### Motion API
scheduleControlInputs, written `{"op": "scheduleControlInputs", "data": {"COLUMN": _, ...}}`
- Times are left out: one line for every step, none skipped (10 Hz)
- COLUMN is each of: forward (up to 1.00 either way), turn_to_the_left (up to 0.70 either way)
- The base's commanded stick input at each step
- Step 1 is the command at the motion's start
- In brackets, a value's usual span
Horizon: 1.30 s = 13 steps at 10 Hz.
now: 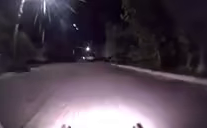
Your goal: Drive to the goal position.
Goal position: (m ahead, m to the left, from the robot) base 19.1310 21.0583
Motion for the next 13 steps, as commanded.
{"op": "scheduleControlInputs", "data": {"forward": 0.60, "turn_to_the_left": 0.00}}
{"op": "scheduleControlInputs", "data": {"forward": 0.60, "turn_to_the_left": 0.00}}
{"op": "scheduleControlInputs", "data": {"forward": 0.60, "turn_to_the_left": 0.00}}
{"op": "scheduleControlInputs", "data": {"forward": 0.60, "turn_to_the_left": 0.00}}
{"op": "scheduleControlInputs", "data": {"forward": 0.60, "turn_to_the_left": 0.00}}
{"op": "scheduleControlInputs", "data": {"forward": 0.60, "turn_to_the_left": 0.00}}
{"op": "scheduleControlInputs", "data": {"forward": 0.60, "turn_to_the_left": 0.00}}
{"op": "scheduleControlInputs", "data": {"forward": 0.60, "turn_to_the_left": 0.00}}
{"op": "scheduleControlInputs", "data": {"forward": 0.60, "turn_to_the_left": 0.00}}
{"op": "scheduleControlInputs", "data": {"forward": 0.60, "turn_to_the_left": 0.00}}
{"op": "scheduleControlInputs", "data": {"forward": 0.60, "turn_to_the_left": 0.00}}
{"op": "scheduleControlInputs", "data": {"forward": 0.60, "turn_to_the_left": 0.00}}
{"op": "scheduleControlInputs", "data": {"forward": 0.60, "turn_to_the_left": 0.00}}
